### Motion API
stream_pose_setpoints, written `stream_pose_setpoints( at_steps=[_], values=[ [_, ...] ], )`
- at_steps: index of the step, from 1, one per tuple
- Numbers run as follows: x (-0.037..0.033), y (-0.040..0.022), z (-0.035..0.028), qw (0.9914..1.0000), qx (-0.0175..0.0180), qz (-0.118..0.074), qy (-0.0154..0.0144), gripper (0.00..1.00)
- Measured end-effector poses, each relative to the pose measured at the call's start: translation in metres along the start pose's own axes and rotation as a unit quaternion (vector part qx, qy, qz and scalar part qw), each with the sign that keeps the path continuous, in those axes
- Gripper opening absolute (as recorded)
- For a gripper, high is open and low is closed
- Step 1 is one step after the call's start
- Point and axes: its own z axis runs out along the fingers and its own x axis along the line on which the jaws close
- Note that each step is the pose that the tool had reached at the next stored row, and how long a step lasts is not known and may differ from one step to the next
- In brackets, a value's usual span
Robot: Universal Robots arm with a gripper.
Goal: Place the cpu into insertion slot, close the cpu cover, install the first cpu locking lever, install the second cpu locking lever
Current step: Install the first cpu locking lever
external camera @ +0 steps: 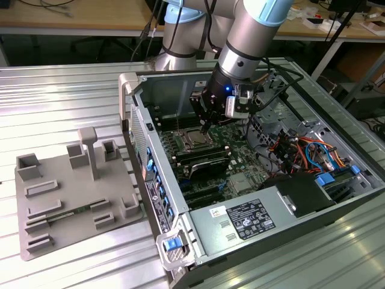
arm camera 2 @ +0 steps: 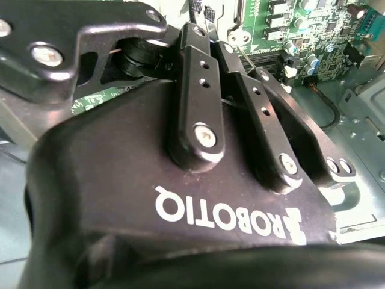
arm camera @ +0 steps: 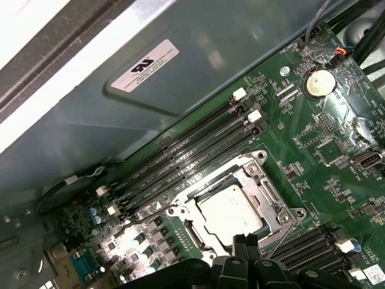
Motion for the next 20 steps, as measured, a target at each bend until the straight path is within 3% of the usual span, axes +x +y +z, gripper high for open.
stream_pose_setpoints(
  at_steps=[20],
  values=[
    [0.0000, 0.0000, 0.0000, 0.99976, 0.0015, -0.022, -0.0010, 0.11]
  ],
)
